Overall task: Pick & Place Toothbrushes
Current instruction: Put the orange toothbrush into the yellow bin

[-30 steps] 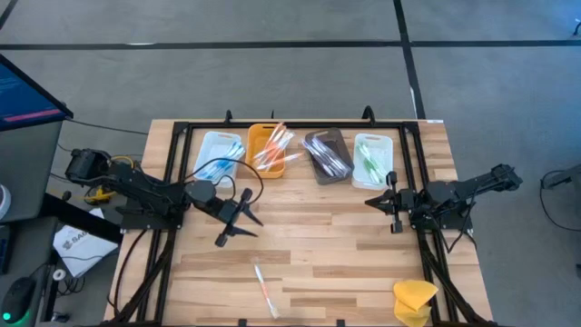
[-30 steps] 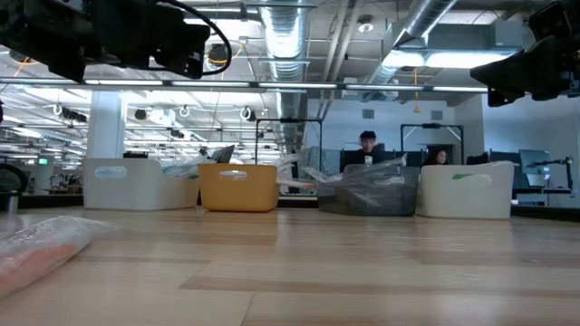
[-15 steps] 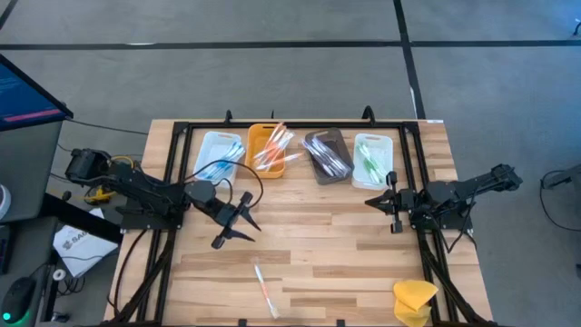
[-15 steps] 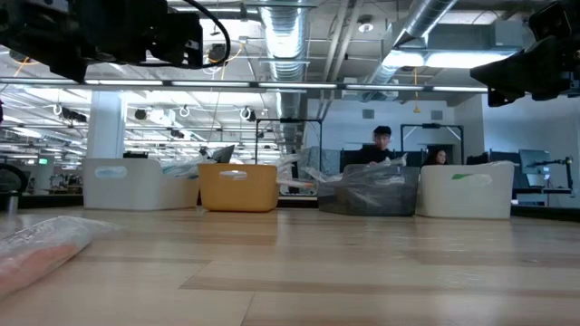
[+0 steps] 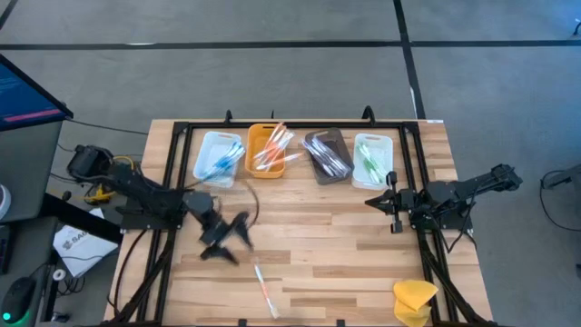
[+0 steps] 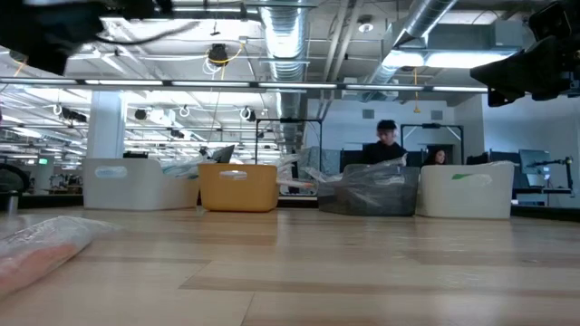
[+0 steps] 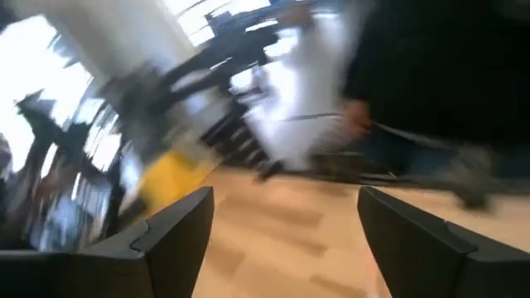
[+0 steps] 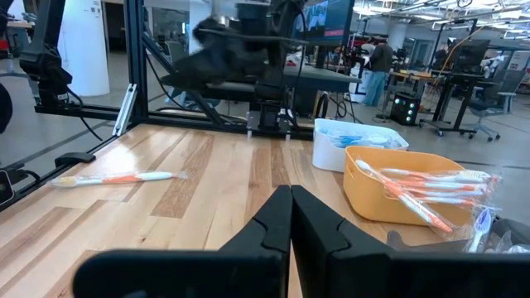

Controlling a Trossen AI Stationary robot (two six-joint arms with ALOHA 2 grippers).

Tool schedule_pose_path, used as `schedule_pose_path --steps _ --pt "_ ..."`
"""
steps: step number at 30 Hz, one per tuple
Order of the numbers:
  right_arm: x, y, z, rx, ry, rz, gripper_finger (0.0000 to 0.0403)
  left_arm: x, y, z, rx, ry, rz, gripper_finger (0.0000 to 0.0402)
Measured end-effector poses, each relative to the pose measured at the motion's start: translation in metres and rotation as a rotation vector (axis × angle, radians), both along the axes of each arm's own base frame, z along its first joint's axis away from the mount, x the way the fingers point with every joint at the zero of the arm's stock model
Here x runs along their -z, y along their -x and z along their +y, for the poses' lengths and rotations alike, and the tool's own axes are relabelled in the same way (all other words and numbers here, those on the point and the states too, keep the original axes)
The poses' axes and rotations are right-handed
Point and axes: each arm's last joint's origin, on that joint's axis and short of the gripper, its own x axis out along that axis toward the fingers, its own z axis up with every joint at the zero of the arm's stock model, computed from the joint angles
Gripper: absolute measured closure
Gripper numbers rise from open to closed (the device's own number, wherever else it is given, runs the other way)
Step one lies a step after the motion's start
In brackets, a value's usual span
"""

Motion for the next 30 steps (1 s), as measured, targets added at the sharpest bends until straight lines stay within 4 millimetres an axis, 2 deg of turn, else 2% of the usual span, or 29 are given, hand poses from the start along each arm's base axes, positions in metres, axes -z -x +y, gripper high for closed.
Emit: schedule_pose_path --steps 3,5,9,13,16,21,27,30 --pt "0.0 0.0 0.0 0.0 0.0 0.0 0.0403 0.001 0.006 -0.018 0.083 -0.132 -0.109 0.0101" --pt "0.0 0.0 0.0 0.0 0.0 0.0 0.0403 -0.006 0.001 -0.023 -0.014 -0.133 -0.07 0.01" --pt "0.0 0.0 0.0 0.0 0.0 0.0 0.0403 -0.019 -0.014 -0.025 -0.199 -0.25 0.167 0.0103" --pt "0.0 0.0 0.0 0.0 -0.001 -0.002 0.0403 -0.028 -0.025 -0.03 -0.263 -0.318 0.43 0.0109" --pt "0.0 0.0 0.0 0.0 -0.002 -0.005 0.0403 -0.031 -0.031 -0.041 -0.246 -0.324 0.485 0.0114" --pt "0.0 0.0 0.0 0.0 -0.002 -0.005 0.0403 -0.014 -0.032 -0.062 -0.167 -0.407 0.524 0.0116" --pt "-0.001 0.0 0.0 0.0 -0.003 -0.007 0.0403 0.009 -0.04 -0.068 -0.165 -0.448 0.575 0.0116" --pt "-0.001 0.0 0.0 0.0 -0.002 -0.006 0.0403 0.016 -0.047 -0.072 -0.176 -0.413 0.578 0.0116"
